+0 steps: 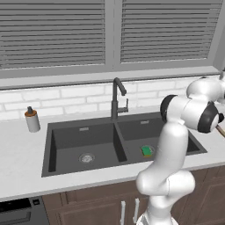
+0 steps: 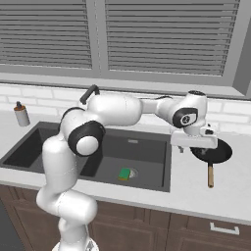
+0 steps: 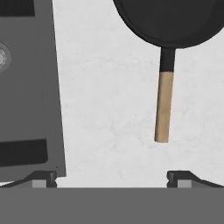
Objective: Pick the pan and sponge and place them into the sink. Then turn on the water.
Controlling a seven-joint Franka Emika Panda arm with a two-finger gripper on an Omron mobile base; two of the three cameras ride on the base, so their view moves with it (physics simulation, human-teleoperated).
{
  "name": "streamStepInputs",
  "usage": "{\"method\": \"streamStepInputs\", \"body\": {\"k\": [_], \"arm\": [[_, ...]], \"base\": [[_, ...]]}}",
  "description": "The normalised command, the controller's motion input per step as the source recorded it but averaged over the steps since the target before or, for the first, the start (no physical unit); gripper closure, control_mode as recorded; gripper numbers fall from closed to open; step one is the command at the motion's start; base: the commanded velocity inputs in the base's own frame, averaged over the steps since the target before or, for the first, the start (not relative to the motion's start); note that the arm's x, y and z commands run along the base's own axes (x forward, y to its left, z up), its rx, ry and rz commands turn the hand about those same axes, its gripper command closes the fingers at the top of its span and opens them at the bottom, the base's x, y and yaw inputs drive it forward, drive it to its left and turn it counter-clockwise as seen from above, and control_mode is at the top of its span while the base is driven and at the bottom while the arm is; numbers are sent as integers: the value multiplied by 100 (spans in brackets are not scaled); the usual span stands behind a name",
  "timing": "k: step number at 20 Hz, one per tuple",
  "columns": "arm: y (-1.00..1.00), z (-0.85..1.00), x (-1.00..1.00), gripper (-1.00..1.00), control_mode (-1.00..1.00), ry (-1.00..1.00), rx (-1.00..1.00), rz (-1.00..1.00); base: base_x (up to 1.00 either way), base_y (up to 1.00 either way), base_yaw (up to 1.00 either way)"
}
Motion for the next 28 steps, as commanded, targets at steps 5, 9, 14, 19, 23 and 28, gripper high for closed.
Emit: {"method": "streamStepInputs", "body": {"k": [5,9,14,19,23,28], "arm": [[-23,-22,0,-100,-100,2,0,0],[-21,-29,0,-100,-100,0,0,0],[-20,-30,0,-100,-100,0,0,0],[-6,-30,5,-100,-100,1,0,0],[-13,-28,6,-100,-100,0,3,0],[-13,-26,13,-100,-100,0,4,0]], "base": [[0,0,0],[0,0,0],[0,0,0],[0,0,0],[0,0,0],[0,0,0]]}}
